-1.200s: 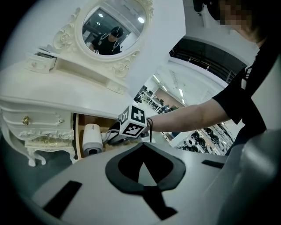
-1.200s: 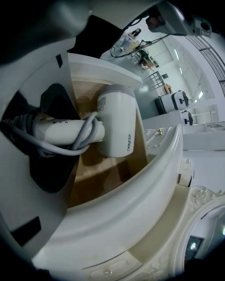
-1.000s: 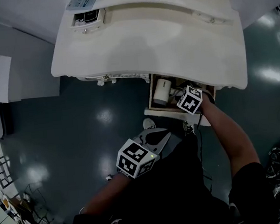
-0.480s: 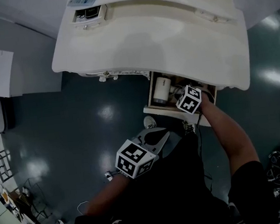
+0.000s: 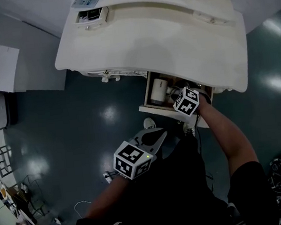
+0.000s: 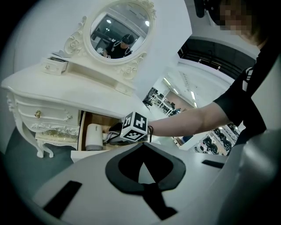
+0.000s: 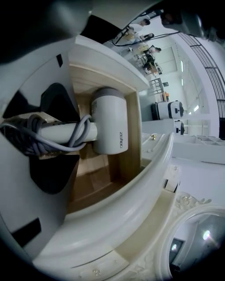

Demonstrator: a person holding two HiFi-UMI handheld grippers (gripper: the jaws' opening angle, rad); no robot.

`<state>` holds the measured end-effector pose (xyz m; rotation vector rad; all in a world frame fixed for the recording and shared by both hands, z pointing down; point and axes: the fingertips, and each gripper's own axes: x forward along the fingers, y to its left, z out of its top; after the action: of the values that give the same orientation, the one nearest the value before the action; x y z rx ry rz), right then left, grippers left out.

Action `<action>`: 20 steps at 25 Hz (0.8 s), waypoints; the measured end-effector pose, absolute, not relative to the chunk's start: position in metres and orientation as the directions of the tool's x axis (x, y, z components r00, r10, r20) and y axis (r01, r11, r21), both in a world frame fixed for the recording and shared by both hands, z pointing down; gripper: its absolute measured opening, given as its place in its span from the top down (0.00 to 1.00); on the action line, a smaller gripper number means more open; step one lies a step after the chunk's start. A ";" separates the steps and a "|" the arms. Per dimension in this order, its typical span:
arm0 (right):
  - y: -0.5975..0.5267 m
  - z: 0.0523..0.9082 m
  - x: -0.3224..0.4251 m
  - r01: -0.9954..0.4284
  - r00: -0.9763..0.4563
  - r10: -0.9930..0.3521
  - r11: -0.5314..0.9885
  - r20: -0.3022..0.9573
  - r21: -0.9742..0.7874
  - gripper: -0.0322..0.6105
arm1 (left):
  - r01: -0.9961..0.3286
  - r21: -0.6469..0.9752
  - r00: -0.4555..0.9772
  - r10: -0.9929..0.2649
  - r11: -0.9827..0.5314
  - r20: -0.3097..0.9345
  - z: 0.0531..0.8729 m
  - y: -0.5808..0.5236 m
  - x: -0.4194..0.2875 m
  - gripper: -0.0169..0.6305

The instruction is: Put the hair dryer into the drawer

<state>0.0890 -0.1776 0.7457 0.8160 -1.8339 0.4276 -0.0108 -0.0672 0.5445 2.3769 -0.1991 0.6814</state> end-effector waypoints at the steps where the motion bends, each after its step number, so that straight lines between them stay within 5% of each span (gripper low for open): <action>1: -0.178 0.741 0.089 -0.703 -0.238 -0.348 0.705 0.907 0.087 0.57 | -0.312 0.543 0.854 0.020 -0.779 0.520 0.543 -0.067 -0.009 0.97; 8: -0.160 0.662 0.090 -0.792 -0.429 -0.477 0.608 0.767 -0.065 0.58 | -0.374 0.518 0.864 -0.086 -0.769 0.496 0.518 -0.068 0.012 0.97; 11: -0.158 0.617 0.114 -0.851 -0.479 -0.595 0.495 0.645 -0.175 0.86 | -0.400 0.498 0.869 -0.145 -0.770 0.473 0.505 -0.075 0.026 0.97; 13: -0.157 0.580 0.130 -0.864 -0.500 -0.673 0.428 0.545 -0.264 0.90 | -0.417 0.484 0.868 -0.180 -0.769 0.462 0.496 -0.078 0.031 0.97; 20: -0.142 0.446 0.172 -0.834 -0.507 -0.823 0.395 0.255 -0.386 0.90 | -0.494 0.450 0.853 -0.315 -0.744 0.415 0.461 -0.079 0.048 0.97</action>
<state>0.1723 -0.1416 0.4460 1.5474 -2.6041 0.7417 0.0481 -0.0786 0.4609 2.4645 -0.5884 0.4237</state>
